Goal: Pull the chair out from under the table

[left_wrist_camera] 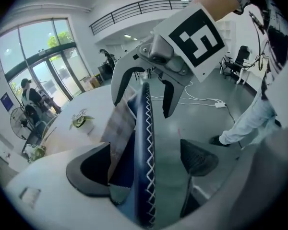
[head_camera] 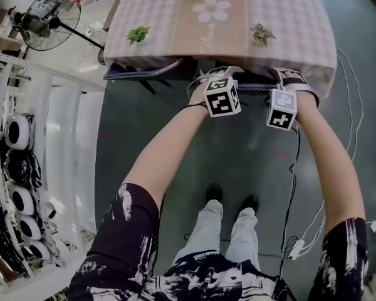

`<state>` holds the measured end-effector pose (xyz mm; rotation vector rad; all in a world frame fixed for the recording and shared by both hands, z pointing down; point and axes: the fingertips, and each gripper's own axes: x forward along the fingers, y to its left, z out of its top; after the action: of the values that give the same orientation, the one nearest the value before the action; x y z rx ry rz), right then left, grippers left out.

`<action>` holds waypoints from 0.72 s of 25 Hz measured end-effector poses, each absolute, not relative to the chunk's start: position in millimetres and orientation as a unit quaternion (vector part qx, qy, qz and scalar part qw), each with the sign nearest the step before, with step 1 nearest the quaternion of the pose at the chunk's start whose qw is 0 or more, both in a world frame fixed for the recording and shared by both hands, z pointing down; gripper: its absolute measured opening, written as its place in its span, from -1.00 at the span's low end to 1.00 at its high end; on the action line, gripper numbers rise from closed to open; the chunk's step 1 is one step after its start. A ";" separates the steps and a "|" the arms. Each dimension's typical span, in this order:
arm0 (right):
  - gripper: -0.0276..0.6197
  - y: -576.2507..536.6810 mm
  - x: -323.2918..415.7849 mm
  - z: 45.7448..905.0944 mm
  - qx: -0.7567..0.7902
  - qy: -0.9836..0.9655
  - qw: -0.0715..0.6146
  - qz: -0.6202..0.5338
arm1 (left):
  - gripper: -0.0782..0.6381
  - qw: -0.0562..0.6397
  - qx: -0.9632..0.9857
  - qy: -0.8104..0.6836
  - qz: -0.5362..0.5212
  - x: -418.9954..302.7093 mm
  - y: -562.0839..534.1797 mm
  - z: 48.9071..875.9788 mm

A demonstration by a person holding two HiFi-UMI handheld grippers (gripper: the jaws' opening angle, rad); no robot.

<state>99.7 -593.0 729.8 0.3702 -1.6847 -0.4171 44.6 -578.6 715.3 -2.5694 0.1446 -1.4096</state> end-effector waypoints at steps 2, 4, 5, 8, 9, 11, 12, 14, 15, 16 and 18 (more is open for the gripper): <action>0.62 -591.6 100.7 746.8 0.142 -0.731 0.644 -0.175 | 0.48 0.104 -0.866 0.045 -0.487 49.5 -582.4 725.9; 0.60 -590.8 103.5 761.2 0.123 -0.719 0.660 -0.177 | 0.34 0.112 -0.853 0.039 -0.508 49.6 -585.7 736.7; 0.54 -592.0 105.8 766.0 0.121 -0.712 0.667 -0.183 | 0.11 0.123 -0.843 0.035 -0.523 48.2 -587.2 742.3; -0.52 -599.0 111.6 769.6 0.131 -0.691 0.677 -0.215 | -0.48 0.155 -0.820 0.030 -0.550 46.2 -588.0 752.8; -0.59 -599.7 112.2 769.5 0.129 -0.690 0.679 -0.216 | -0.53 0.163 -0.817 0.032 -0.552 46.3 -588.6 753.3; -0.67 -599.2 111.5 770.0 0.121 -0.690 0.682 -0.210 | -0.57 0.172 -0.814 0.036 -0.553 45.8 -589.7 753.8; -0.69 -598.4 110.9 770.6 0.119 -0.691 0.682 -0.207 | -0.58 0.174 -0.814 0.038 -0.554 45.5 -589.7 754.5; -0.70 -597.8 110.6 771.3 0.121 -0.692 0.682 -0.204 | -0.59 0.177 -0.813 0.042 -0.553 45.2 -589.6 755.1; -0.72 -597.7 110.7 771.0 0.123 -0.692 0.682 -0.201 | -0.59 0.180 -0.812 0.042 -0.553 45.4 -589.5 754.8; -0.73 -597.3 110.9 770.4 0.126 -0.693 0.682 -0.197 | -0.59 0.183 -0.812 0.043 -0.552 45.6 -589.0 754.4; -0.74 -594.7 111.2 769.2 0.133 -0.696 0.681 -0.186 | -0.60 0.189 -0.812 0.043 -0.551 46.3 -586.3 753.5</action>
<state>111.2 -594.7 769.2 0.2995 -1.5611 -0.4165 46.3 -586.3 753.5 -2.2832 0.1203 -1.5483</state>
